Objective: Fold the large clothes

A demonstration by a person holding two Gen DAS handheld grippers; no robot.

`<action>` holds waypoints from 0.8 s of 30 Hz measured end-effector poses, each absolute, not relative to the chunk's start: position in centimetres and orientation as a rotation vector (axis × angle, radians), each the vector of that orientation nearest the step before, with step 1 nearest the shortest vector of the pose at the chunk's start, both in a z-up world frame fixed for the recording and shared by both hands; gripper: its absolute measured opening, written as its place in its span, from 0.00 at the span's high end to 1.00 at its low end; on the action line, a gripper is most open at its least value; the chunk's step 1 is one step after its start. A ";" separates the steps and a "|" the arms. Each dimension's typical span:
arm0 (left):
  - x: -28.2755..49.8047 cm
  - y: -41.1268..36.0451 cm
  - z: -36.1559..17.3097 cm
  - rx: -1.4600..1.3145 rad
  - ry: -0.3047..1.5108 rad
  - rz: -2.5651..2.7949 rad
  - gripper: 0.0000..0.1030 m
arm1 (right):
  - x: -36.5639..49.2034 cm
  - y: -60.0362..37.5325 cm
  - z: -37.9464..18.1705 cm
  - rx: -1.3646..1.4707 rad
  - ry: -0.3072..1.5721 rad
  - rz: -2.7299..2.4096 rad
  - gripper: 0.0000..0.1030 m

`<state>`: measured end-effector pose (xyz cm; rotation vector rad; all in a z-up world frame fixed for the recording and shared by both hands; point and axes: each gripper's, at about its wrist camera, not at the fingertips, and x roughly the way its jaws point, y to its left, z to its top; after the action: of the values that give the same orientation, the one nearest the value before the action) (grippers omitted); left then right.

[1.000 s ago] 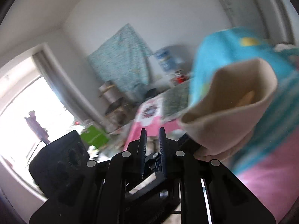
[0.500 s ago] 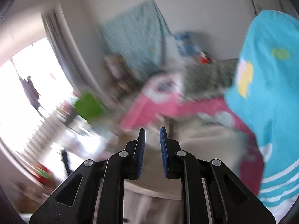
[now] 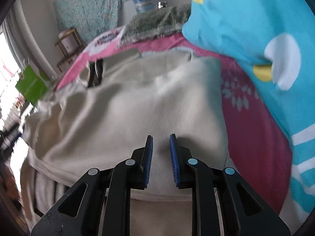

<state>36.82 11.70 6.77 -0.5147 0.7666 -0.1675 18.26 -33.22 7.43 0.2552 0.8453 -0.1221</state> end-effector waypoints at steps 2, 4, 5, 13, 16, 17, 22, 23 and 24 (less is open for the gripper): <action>38.2 11.3 5.4 -0.513 0.855 -0.189 0.47 | 18.2 -32.6 6.9 0.198 0.845 -0.126 0.81; 38.9 10.9 4.5 -0.512 0.897 -0.153 0.63 | 18.3 -31.7 6.7 0.116 0.838 -0.136 0.81; 38.8 10.9 4.5 -0.515 0.894 -0.125 0.78 | 18.4 -31.4 6.6 0.080 0.832 -0.139 0.81; 36.1 11.8 5.7 -0.390 0.814 -0.064 0.99 | 18.1 -30.0 6.8 -0.020 0.806 -0.042 0.78; 36.2 11.8 5.0 -0.384 0.809 -0.042 0.99 | 18.4 -29.8 6.5 -0.016 0.814 -0.035 0.78; 36.2 11.6 4.8 -0.357 0.817 -0.022 0.99 | 18.5 -29.8 6.4 -0.011 0.817 -0.034 0.78; 35.8 11.6 3.7 -0.375 0.900 0.218 0.98 | 18.6 -29.4 6.3 -0.041 0.827 -0.041 0.78; 35.6 11.9 3.9 -0.426 0.883 0.239 0.98 | 18.7 -29.3 6.3 -0.048 0.827 -0.044 0.78; 35.5 12.0 4.3 -0.473 0.858 0.225 0.98 | 18.8 -29.2 6.2 -0.050 0.827 -0.046 0.78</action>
<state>35.50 11.98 4.27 -0.4729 0.8578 0.2251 18.77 -29.22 6.23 -0.0495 0.8267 -0.0464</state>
